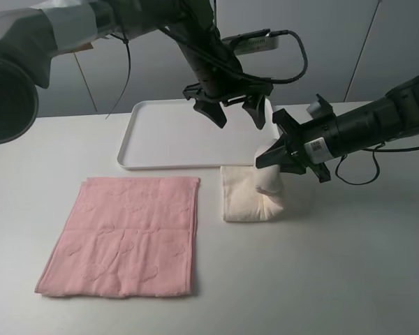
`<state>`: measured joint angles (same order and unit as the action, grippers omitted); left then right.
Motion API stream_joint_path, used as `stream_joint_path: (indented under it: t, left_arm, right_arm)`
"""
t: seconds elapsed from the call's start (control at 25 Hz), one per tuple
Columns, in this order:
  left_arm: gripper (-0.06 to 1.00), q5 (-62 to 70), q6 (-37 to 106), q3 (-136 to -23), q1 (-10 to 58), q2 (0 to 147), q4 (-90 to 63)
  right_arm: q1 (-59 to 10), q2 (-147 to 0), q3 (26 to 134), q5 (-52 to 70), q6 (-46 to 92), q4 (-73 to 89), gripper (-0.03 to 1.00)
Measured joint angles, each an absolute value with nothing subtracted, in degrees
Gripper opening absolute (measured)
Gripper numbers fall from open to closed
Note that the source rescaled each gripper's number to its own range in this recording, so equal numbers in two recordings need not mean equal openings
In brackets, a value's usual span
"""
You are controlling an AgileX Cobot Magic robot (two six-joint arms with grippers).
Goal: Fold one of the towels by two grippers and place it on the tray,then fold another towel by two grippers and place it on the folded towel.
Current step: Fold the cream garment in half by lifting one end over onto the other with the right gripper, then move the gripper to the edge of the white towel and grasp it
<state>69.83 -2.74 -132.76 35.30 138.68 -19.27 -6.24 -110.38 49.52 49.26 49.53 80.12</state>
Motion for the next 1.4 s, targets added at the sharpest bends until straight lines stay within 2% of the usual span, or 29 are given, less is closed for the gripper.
stream_joint_path:
  t: [0.12, 0.2, 0.32, 0.4, 0.72, 1.04, 1.24, 1.4]
  left_arm:
    - [0.97, 69.83, -2.12, -133.84, 34.92, 138.64, -21.12]
    - [0.97, 69.83, -1.88, -133.84, 34.54, 138.55, -21.85]
    - [0.97, 69.83, -1.79, -133.84, 34.32, 138.55, -22.32]
    - [0.97, 69.83, -1.79, -133.84, 34.32, 138.55, -22.36]
    - [0.97, 69.83, -1.55, -133.84, 34.32, 138.55, -22.58]
    - [0.97, 69.83, -1.55, -133.84, 34.24, 138.37, -22.58]
    - [0.97, 69.83, -1.34, -133.84, 33.50, 138.27, -22.69]
    - [0.97, 69.83, -0.80, -133.84, 33.14, 138.27, -22.56]
  right_arm:
    - [-6.24, -110.38, 49.52, 49.26, 50.33, 80.94, 0.10]
    - [-6.24, -110.38, 49.52, 49.84, 52.31, 82.98, 0.21]
    - [-6.24, -110.38, 49.52, 52.46, 54.94, 86.46, 0.46]
    - [-6.24, -110.38, 49.52, 53.30, 55.46, 87.61, 0.54]
    - [-8.55, -110.38, 49.52, 53.06, 55.91, 87.40, 0.56]
    - [-7.20, -110.38, 49.52, 48.44, 53.80, 82.60, 0.56]
    - [-5.69, -110.38, 49.52, 44.75, 50.50, 76.43, 0.65]
    - [-4.88, -110.38, 49.52, 41.83, 49.17, 73.96, 0.67]
